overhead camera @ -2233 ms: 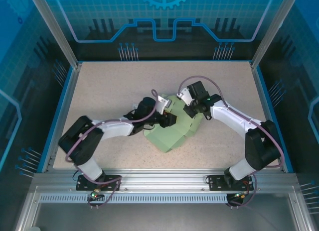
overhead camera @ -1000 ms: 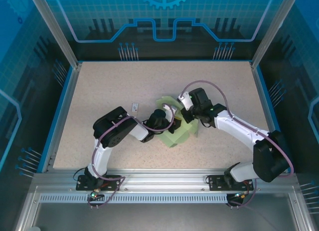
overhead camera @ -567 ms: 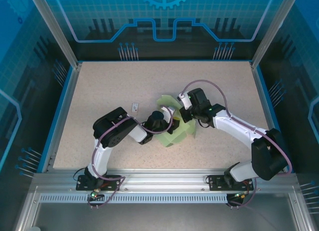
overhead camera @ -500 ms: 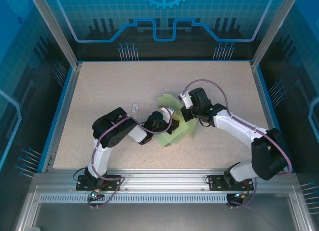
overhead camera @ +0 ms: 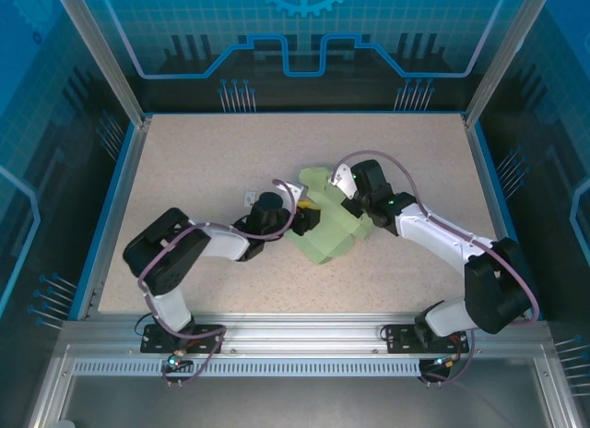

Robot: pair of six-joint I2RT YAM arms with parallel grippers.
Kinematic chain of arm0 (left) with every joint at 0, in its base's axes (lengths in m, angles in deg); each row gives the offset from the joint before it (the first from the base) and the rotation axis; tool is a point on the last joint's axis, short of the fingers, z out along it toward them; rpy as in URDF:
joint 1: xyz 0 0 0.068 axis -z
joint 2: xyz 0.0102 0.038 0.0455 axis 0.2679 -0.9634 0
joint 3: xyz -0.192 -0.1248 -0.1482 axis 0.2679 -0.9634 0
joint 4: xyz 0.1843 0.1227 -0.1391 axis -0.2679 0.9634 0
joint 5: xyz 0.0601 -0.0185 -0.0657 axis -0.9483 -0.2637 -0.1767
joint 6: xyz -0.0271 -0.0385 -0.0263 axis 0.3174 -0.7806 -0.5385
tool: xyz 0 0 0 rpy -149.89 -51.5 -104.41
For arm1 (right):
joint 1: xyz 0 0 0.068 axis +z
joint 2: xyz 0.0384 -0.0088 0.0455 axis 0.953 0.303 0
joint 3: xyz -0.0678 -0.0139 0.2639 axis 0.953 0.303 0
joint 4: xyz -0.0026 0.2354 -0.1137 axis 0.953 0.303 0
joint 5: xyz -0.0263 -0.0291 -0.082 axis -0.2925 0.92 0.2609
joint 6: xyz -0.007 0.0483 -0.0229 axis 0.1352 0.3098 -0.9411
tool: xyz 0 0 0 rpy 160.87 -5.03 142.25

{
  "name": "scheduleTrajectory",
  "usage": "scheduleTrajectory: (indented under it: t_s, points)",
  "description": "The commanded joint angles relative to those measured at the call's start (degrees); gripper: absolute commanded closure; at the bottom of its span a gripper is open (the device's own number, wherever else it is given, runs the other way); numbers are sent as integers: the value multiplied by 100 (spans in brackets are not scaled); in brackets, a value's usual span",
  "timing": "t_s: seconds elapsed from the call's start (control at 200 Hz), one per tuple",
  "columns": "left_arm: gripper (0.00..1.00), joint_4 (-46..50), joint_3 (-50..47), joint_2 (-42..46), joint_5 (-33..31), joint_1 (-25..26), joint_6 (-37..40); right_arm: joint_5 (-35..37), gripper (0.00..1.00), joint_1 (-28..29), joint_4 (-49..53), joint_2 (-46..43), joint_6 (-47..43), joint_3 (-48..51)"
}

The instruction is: Fold the paper box

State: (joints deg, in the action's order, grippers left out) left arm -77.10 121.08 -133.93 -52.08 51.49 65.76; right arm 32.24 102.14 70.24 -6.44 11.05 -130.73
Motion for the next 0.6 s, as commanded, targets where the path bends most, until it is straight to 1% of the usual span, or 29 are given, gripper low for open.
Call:
scheduleTrajectory:
  t_s: [0.0, 0.105, 0.16, 0.235, 0.315, 0.365, 0.485, 0.595]
  points:
    - [52, 777, -96, 426, 82, -346, -136, 699, 100, 198, -891, 133, -868, 147]
    - [51, 1145, -19, 703, 225, -788, -257, 923, 100, 320, -1558, 225, -1370, 496]
    - [50, 1338, 54, 821, 303, -1002, -298, 925, 99, 344, -1826, 240, -1592, 617]
    - [49, 1683, 246, 969, 358, -1169, -250, 854, 99, 340, -2111, 265, -1914, 766]
    - [49, 2084, 517, 1063, 436, -1209, -215, 730, 99, 302, -2237, 293, -2158, 841]
    - [49, 2294, 703, 1079, 689, -1196, -277, 643, 99, 267, -2217, 294, -2180, 837]
    - [50, 2619, 1117, 961, 1376, -1175, -589, 370, 98, 162, -1927, 217, -2015, 736]
    - [50, 2828, 1340, 917, 1552, -1076, -650, -46, 98, 10, -1626, 50, -1759, 660]
